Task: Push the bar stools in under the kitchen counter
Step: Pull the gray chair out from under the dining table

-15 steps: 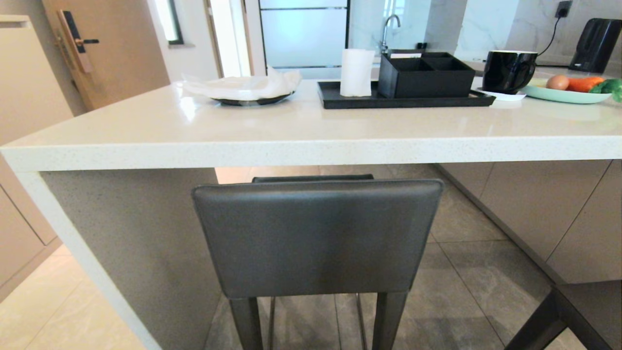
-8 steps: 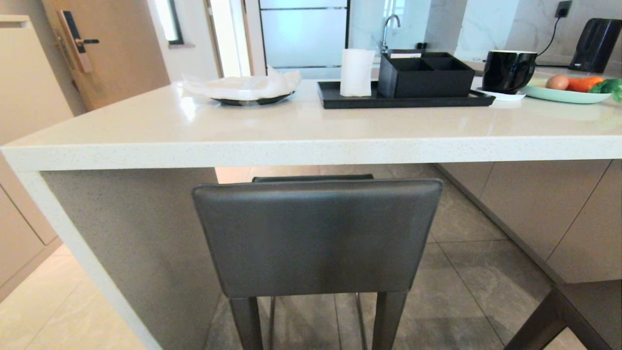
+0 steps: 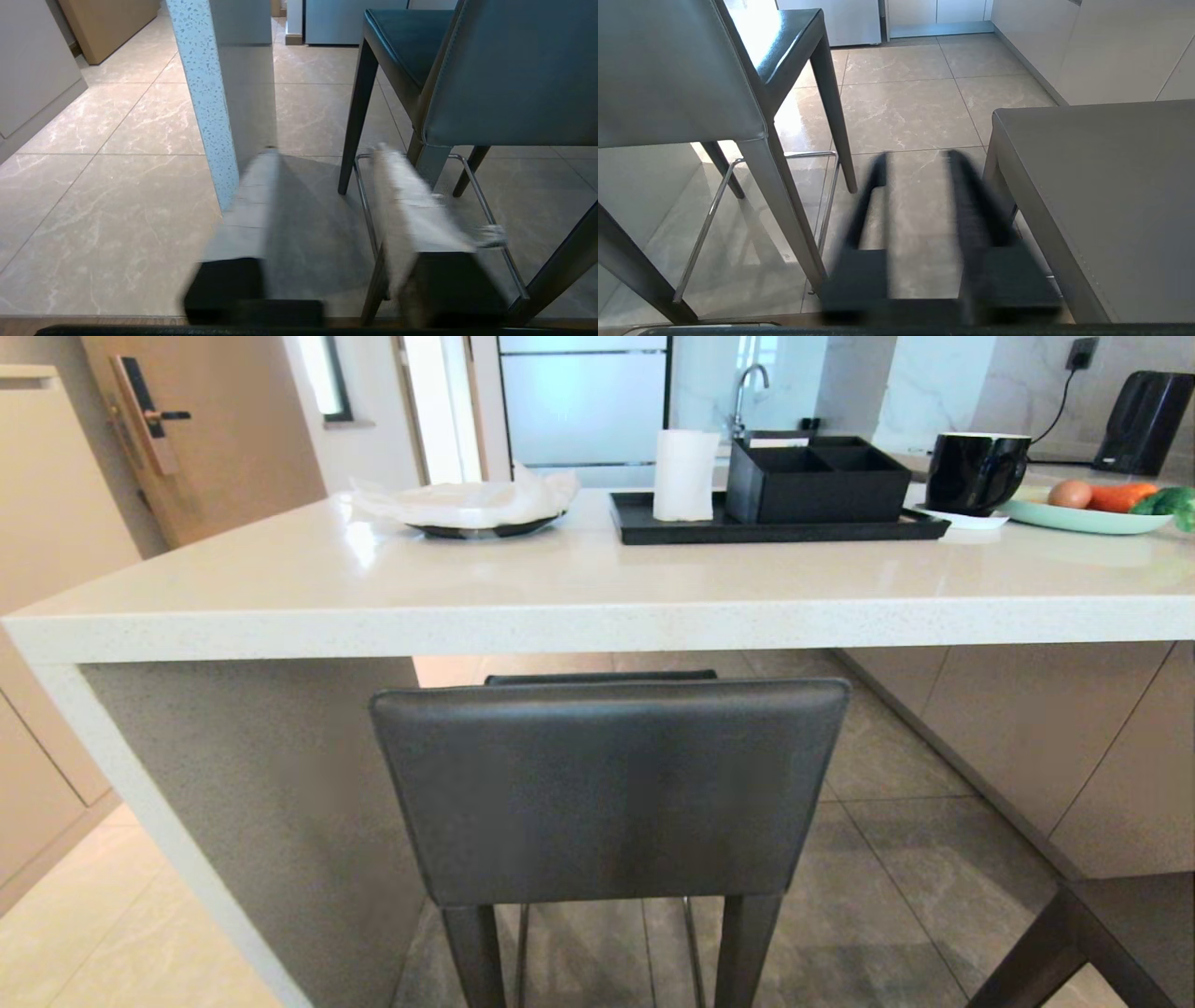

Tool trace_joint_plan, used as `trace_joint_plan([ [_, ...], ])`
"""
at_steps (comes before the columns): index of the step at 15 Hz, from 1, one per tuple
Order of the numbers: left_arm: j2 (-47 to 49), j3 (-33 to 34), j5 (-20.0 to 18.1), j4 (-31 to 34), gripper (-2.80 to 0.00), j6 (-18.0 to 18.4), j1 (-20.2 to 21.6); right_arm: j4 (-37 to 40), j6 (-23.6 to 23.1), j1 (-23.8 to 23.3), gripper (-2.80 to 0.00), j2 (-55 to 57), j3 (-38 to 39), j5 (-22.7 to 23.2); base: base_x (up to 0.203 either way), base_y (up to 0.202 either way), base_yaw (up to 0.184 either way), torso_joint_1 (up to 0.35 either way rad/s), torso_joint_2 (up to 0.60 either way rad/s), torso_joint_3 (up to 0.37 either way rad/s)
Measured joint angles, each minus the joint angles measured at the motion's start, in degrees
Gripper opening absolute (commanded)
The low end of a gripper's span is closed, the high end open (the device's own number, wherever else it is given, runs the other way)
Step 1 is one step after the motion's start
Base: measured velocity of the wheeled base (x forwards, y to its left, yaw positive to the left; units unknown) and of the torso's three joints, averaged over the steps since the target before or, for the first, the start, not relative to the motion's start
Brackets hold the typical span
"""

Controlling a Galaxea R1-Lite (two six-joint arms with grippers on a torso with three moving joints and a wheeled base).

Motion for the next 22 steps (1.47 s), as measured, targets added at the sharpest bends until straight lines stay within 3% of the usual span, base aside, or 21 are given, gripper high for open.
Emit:
trace_joint_plan([
  [22, 0.0, -0.2, 0.1, 0.4, 0.0, 0.2, 0.2, 0.9, -1.4, 0.0, 0.0, 0.1, -0.8, 0.2, 0.0, 0.0, 0.0, 0.0, 0.0, 0.0],
])
